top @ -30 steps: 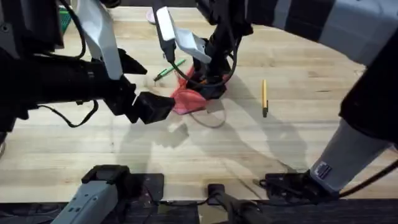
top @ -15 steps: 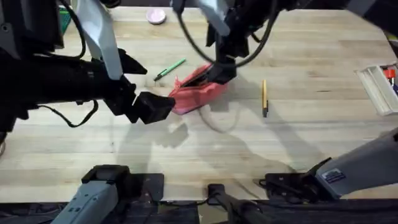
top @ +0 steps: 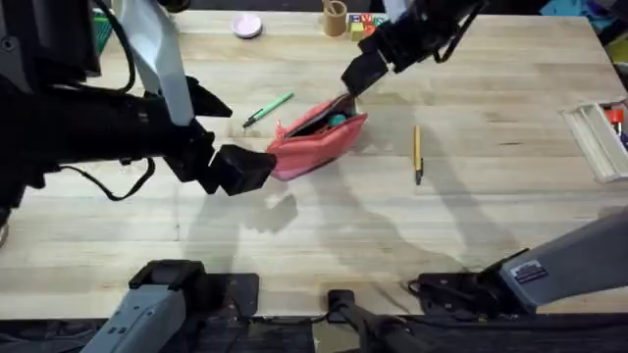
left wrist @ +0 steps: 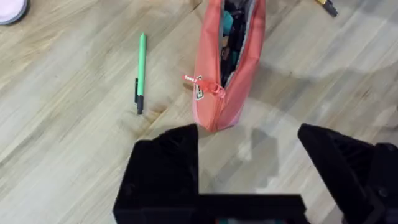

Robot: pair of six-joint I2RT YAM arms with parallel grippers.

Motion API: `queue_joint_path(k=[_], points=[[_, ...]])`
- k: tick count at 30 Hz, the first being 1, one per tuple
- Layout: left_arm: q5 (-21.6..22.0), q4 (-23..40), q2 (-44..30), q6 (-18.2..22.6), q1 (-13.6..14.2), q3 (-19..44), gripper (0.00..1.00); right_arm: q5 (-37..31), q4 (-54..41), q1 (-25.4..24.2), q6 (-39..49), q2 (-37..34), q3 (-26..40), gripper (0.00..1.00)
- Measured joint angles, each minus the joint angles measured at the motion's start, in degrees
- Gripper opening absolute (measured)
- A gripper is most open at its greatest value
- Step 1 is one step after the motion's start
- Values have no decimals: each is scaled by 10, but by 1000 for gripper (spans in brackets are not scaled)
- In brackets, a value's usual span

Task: Unzip the bag, pick up the pens from the table one at a time and place them inside, then zip the bag closed.

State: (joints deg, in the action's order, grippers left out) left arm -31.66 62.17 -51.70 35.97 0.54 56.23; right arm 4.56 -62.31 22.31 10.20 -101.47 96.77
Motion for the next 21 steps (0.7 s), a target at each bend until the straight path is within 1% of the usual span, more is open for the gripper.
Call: queue_joint_path(k=[3,7,13,21], points=[[0,0,0,0,0,0,995,-28,-21,-10,-68,0,0,996],[0,0,0,0,0,0,996,-47,-62,-24,-121,0,0,996],[0,0,0,0,0,0,996,-52,-108,-38,-148,0,0,996],[0,0,0,0,0,0,995,-54,-117,-65,-160,0,0,996]])
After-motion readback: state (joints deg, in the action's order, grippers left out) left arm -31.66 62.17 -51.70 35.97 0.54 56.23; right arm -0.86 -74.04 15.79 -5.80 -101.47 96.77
